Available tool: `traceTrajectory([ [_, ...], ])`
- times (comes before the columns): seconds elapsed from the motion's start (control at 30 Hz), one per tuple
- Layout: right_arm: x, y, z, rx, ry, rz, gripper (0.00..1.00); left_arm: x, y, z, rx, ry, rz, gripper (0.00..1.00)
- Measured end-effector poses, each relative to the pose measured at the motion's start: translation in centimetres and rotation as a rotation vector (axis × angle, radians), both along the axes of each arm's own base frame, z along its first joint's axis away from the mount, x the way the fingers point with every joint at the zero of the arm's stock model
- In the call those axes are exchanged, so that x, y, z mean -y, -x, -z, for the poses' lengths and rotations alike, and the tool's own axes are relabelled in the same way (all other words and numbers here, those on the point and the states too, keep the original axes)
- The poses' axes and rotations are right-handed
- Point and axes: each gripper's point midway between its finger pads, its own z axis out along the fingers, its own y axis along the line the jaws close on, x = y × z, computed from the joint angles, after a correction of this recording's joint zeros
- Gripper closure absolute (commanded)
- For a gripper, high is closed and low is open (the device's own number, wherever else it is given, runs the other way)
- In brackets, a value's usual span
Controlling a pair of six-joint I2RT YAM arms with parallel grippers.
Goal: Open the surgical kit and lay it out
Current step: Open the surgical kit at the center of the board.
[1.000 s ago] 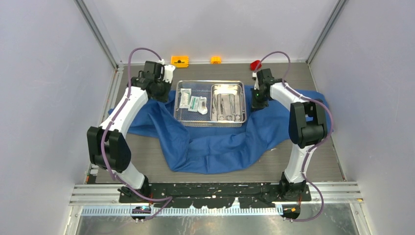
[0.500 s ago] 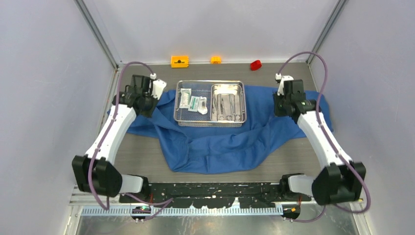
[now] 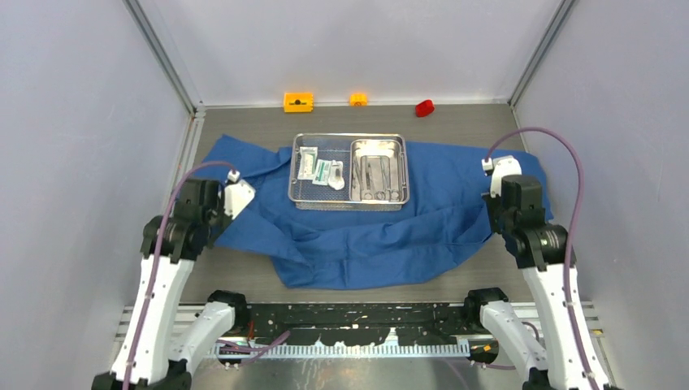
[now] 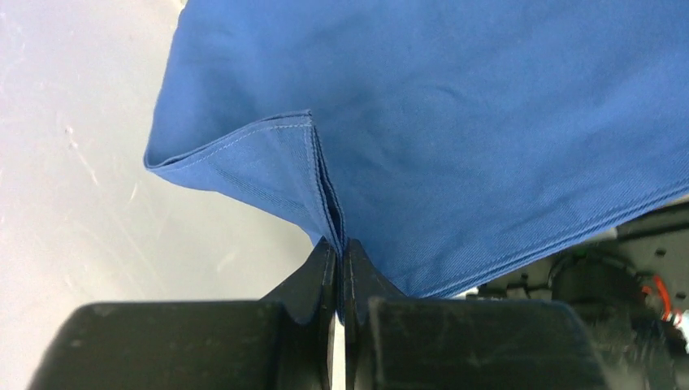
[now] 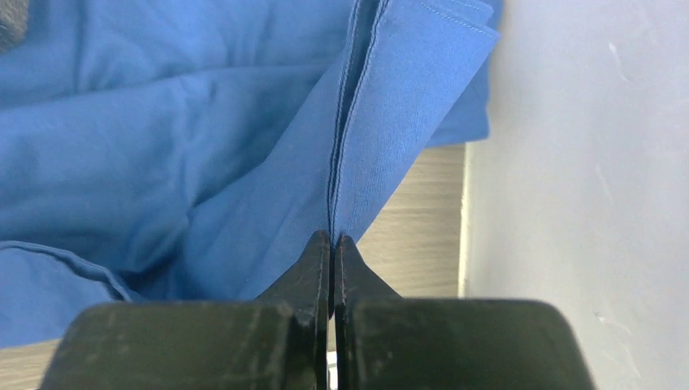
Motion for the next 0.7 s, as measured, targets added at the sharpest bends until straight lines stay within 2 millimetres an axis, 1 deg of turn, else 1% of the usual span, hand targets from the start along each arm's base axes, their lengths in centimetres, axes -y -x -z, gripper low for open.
traceTrajectory([
  [0.17,1.6,3.8,-1.0,0.001,0.076,0.016,1.0,-1.6,4.5,-0.3,-0.006,-0.067,0.028,1.0],
  [0.33,2.8,6.7,-1.5,0.009,0.127,0.036,1.0,-3.6,8.2,-1.2,0.047,-0.144,0.02,1.0],
  [0.5,4.1,9.4,-1.3,-0.001,0.163,0.081,1.0,-5.4,10.5,-1.5,0.087,-0.234,-0.006,1.0],
  [0.63,4.4,11.1,-1.0,-0.045,0.168,0.1,1.0,-6.6,11.6,-1.6,0.076,-0.301,-0.016,1.0],
  [0.7,4.4,11.7,-1.2,-0.051,0.166,0.107,0.97,-6.8,12.1,-1.9,0.071,-0.315,-0.013,0.99],
])
